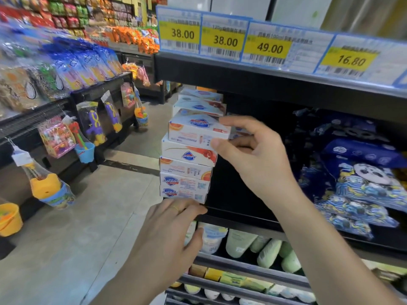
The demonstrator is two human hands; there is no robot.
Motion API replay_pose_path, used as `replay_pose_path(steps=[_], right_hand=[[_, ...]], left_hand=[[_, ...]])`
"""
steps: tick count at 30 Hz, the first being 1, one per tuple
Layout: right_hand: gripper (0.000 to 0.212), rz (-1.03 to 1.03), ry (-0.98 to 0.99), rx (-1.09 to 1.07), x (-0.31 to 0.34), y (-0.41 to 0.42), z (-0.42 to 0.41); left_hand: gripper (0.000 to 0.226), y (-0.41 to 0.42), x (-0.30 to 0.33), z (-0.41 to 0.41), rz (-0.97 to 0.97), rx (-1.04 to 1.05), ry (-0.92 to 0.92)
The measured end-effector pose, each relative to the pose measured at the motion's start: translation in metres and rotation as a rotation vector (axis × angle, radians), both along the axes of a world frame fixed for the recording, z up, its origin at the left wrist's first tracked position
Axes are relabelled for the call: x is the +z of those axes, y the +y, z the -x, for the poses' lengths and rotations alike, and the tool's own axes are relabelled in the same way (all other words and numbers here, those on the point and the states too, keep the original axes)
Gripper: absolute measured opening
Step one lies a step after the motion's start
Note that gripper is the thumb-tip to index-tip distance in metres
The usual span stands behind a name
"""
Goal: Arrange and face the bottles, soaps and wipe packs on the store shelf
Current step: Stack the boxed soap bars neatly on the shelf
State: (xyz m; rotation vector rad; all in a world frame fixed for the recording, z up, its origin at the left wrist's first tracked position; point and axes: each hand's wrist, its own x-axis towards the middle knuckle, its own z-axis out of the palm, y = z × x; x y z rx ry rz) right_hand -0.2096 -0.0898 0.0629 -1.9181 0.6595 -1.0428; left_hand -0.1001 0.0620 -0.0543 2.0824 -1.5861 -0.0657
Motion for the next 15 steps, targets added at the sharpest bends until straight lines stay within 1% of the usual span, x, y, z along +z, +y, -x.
replay_pose_path(steps=[3,7,8,11,13,15], right_hand=[[0.034,0.038,0.015,-0.004,0.001,0.002,-0.007],[0.04,0.028,-0.003,-0.024,-0.001,0.002,-0.002],[0.038,0.023,-0.014,-0.04,-0.002,0.001,0.003],[0.025,-0.007,-0.04,-0.146,-0.008,-0.013,0.018],[0.019,-0.029,0.011,-0.252,-0.015,-0.032,0.025],[0.021,-0.023,0.12,-0.326,-0.019,-0.054,0.028]], left_hand=[[0.04,-0.003,0.002,0.004,0.037,-0.056,0.069],[0.039,-0.015,0.003,0.014,0.07,-0.147,0.09],[0.038,-0.018,0.003,0.017,0.077,-0.163,0.089],[0.038,-0.03,0.007,0.03,0.098,-0.203,0.095],[0.037,-0.045,0.011,0.041,0.107,-0.244,0.056],[0.038,-0.063,0.013,0.052,0.115,-0.276,0.012]])
